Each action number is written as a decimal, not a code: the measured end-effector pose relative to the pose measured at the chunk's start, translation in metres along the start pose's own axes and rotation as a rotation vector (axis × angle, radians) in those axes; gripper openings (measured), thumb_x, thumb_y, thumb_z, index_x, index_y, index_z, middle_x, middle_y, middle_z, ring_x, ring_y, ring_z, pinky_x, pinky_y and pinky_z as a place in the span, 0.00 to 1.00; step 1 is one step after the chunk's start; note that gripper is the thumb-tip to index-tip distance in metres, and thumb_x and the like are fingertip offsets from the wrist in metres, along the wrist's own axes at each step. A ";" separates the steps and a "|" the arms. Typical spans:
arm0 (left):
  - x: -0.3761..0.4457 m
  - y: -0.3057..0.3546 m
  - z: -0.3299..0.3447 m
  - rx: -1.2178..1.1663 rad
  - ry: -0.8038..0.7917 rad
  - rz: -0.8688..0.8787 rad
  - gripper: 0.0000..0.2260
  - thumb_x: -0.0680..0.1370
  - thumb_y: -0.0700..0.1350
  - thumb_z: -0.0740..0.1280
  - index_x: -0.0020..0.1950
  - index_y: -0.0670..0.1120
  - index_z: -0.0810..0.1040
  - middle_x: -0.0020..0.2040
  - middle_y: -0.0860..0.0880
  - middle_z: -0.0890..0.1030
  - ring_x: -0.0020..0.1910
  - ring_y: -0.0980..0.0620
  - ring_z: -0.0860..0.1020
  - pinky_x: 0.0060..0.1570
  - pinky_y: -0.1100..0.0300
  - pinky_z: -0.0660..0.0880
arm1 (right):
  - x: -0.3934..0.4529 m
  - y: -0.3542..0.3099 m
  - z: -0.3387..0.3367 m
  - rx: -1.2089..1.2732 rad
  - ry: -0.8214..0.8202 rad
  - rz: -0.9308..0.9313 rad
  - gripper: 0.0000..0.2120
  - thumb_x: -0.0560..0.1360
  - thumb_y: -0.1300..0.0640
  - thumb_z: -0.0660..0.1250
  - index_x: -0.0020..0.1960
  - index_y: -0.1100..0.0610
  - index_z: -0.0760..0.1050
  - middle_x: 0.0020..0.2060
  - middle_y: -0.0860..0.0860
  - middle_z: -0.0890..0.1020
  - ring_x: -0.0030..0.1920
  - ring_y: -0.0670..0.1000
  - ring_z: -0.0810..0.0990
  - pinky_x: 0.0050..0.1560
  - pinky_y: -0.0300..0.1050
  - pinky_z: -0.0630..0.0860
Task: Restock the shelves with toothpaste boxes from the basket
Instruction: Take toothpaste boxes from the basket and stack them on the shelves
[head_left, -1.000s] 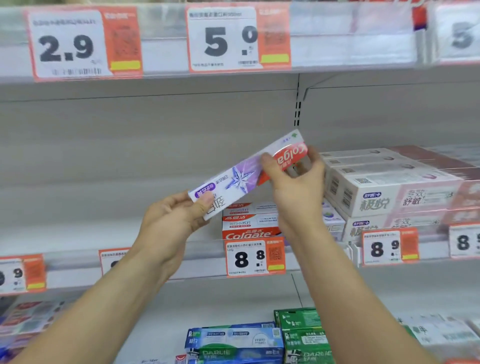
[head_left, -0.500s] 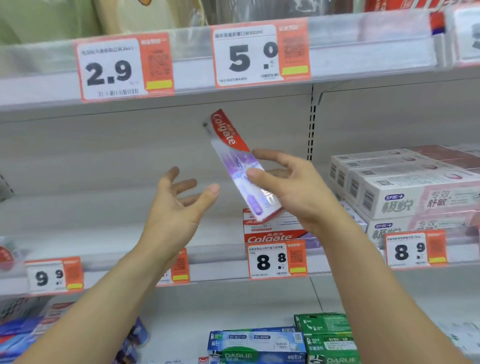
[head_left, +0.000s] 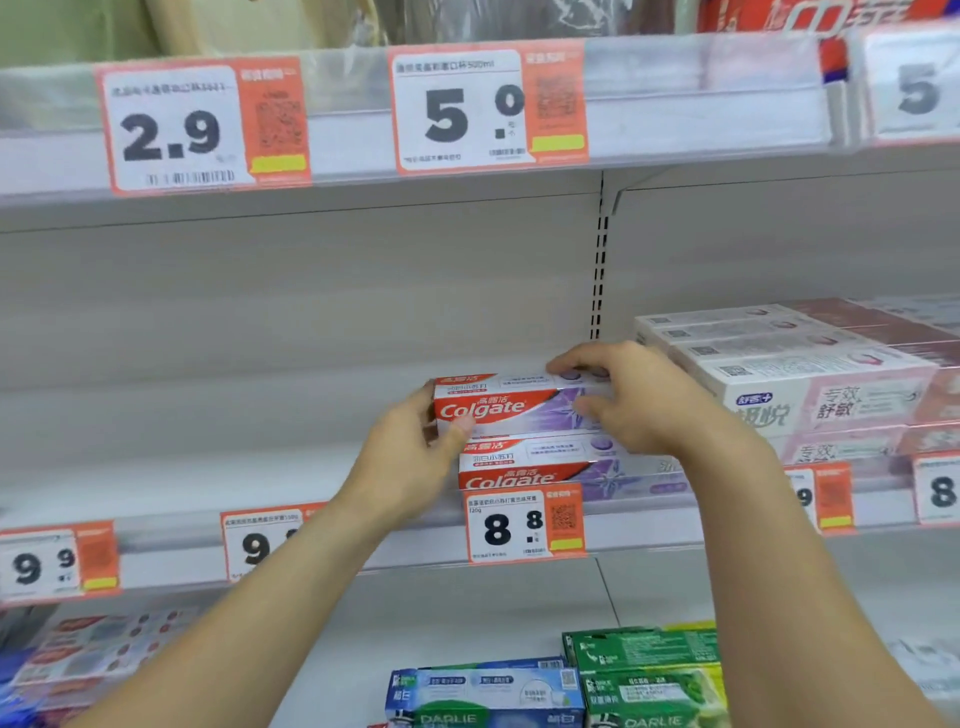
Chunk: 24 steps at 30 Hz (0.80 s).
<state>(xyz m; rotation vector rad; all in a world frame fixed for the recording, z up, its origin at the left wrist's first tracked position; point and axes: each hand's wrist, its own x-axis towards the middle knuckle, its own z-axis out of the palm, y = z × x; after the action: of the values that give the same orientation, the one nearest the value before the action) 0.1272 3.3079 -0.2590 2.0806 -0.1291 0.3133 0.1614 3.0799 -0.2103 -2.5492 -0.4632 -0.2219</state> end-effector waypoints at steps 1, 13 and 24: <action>-0.002 -0.003 0.004 0.024 -0.049 -0.020 0.10 0.81 0.43 0.66 0.56 0.58 0.74 0.51 0.61 0.84 0.48 0.66 0.82 0.51 0.67 0.78 | 0.000 0.003 0.001 -0.015 0.004 0.008 0.21 0.77 0.62 0.70 0.67 0.45 0.77 0.62 0.44 0.80 0.66 0.49 0.76 0.65 0.44 0.72; -0.009 0.000 0.017 0.143 -0.083 -0.060 0.10 0.84 0.44 0.60 0.65 0.50 0.73 0.53 0.54 0.85 0.51 0.53 0.84 0.54 0.50 0.81 | -0.003 0.009 -0.003 -0.077 0.072 0.052 0.21 0.75 0.60 0.73 0.66 0.47 0.79 0.63 0.45 0.81 0.68 0.49 0.72 0.53 0.40 0.72; -0.039 0.012 -0.027 0.311 0.149 0.056 0.24 0.81 0.49 0.64 0.77 0.47 0.66 0.64 0.48 0.81 0.63 0.52 0.78 0.63 0.59 0.72 | -0.010 -0.062 0.020 0.080 0.318 -0.293 0.11 0.74 0.57 0.74 0.55 0.51 0.84 0.50 0.45 0.85 0.46 0.40 0.79 0.52 0.35 0.75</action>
<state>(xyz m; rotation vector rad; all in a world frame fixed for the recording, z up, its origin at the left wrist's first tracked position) 0.0821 3.3242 -0.2471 2.3539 -0.0509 0.5507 0.1309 3.1372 -0.2005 -2.3030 -0.7007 -0.6890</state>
